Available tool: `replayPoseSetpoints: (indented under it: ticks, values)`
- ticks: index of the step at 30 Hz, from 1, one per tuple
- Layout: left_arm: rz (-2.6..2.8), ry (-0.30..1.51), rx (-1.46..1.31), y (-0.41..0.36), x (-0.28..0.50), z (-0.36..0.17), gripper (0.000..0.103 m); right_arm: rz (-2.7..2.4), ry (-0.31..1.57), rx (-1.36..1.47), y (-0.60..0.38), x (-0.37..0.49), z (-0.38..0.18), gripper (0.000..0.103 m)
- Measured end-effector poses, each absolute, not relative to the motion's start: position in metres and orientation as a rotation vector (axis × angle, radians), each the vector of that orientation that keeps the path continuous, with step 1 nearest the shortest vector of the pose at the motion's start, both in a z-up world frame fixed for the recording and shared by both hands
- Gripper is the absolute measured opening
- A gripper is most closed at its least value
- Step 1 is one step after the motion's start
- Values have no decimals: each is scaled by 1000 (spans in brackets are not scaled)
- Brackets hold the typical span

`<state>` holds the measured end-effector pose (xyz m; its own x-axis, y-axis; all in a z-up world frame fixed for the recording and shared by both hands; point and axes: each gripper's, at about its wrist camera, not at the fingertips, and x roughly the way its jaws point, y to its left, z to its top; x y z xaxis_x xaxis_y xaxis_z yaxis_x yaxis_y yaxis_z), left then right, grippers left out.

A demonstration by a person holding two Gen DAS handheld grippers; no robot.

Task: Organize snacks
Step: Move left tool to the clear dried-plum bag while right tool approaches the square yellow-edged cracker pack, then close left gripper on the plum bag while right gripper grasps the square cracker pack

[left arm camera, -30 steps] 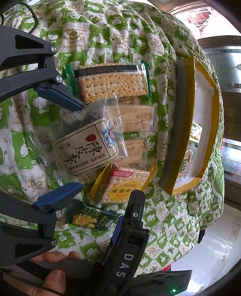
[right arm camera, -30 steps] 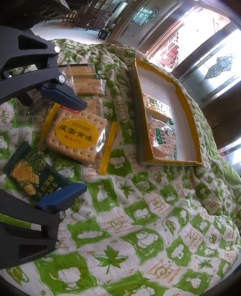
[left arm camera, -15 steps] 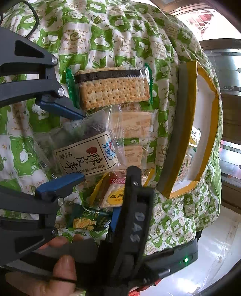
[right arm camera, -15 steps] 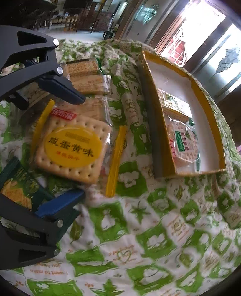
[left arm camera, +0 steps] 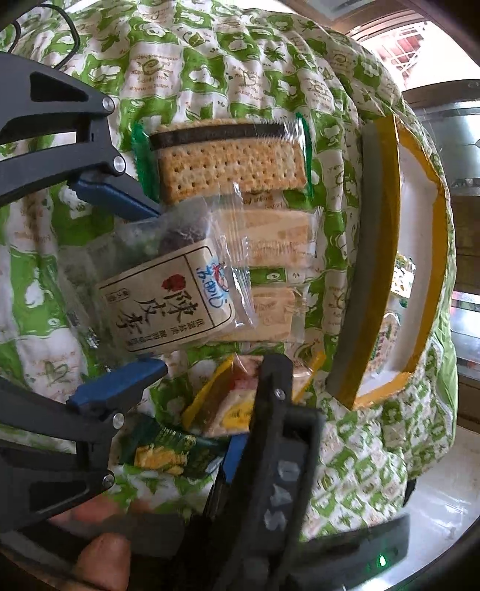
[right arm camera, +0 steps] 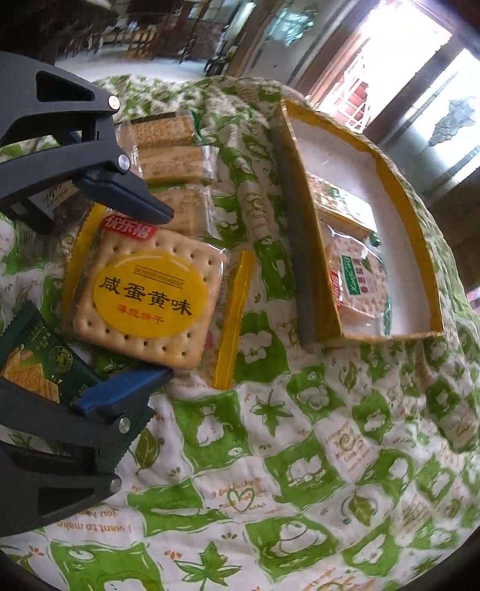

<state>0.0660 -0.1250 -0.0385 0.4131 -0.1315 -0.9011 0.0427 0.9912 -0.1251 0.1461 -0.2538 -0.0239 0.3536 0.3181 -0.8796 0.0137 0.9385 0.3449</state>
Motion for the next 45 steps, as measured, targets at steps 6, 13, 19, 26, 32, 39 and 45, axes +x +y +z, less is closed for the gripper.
replayPoseSetpoints:
  ticks: [6,13,19,26,32,39,45]
  values:
    - [-112,1126,-76,-123,66,-39,71,225,1189,360,-260,143,-22,76]
    - [-218,1097,-184,-94,44,-27,63,260,1149,356,-267,133,-10,74]
    - [-286,1086,-237,-75,24,-17,56,268,1133,343,-266,129,-5,74]
    - [-304,1070,-250,-71,18,-14,43,276,1112,337,-263,127,-1,74]
    - [-350,1082,-243,-87,31,-19,34,279,1109,342,-263,127,-1,74]
    - [-376,1146,-263,-102,51,-34,34,280,1110,341,-262,127,-2,74]
    - [-383,1145,-210,-118,54,-34,29,280,1108,341,-262,128,-2,74]
